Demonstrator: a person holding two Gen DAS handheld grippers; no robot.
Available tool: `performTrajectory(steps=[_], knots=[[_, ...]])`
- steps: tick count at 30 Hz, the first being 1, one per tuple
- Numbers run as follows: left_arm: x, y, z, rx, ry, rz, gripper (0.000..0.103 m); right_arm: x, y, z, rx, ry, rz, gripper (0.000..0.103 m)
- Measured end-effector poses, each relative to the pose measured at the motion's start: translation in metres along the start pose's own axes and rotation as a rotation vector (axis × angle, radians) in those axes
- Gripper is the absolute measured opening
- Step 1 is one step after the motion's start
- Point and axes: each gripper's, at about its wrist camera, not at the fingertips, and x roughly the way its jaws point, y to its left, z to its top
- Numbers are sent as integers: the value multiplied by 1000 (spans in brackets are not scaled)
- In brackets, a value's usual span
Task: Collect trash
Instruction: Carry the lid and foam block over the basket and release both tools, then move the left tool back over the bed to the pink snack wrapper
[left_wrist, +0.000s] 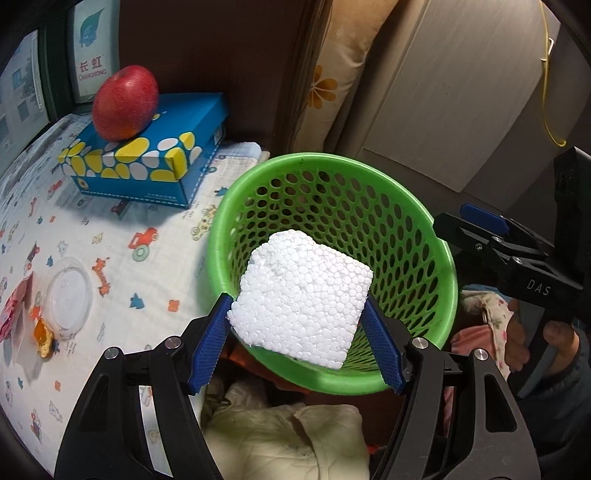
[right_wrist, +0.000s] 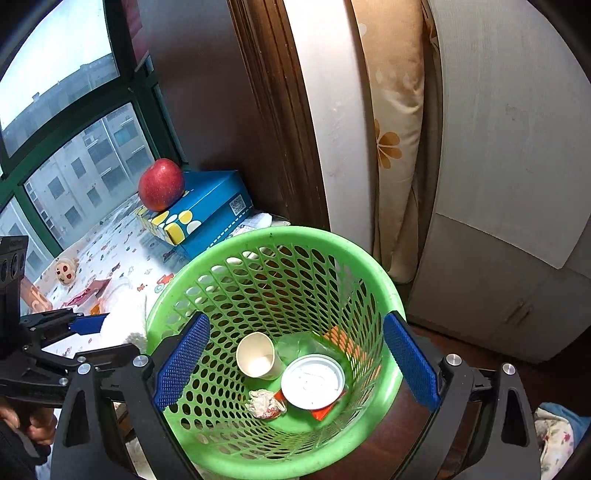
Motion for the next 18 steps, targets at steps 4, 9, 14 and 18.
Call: performTrajectory(steps=[4,9,14,18], knots=[[10,-9,2,0,11,-19,70,-2,-6,-2,13,-2,3,91],[17,-14,3,-21,22,-63,79,-2,-9,-4,28,1,8,91],[12,-12,1,-30,14,-65,80,-3,-8,-6,31,5,16,91],[0,-2,-3,-45,-5,-34,80,-4,-2,-6,26,1,31,91]])
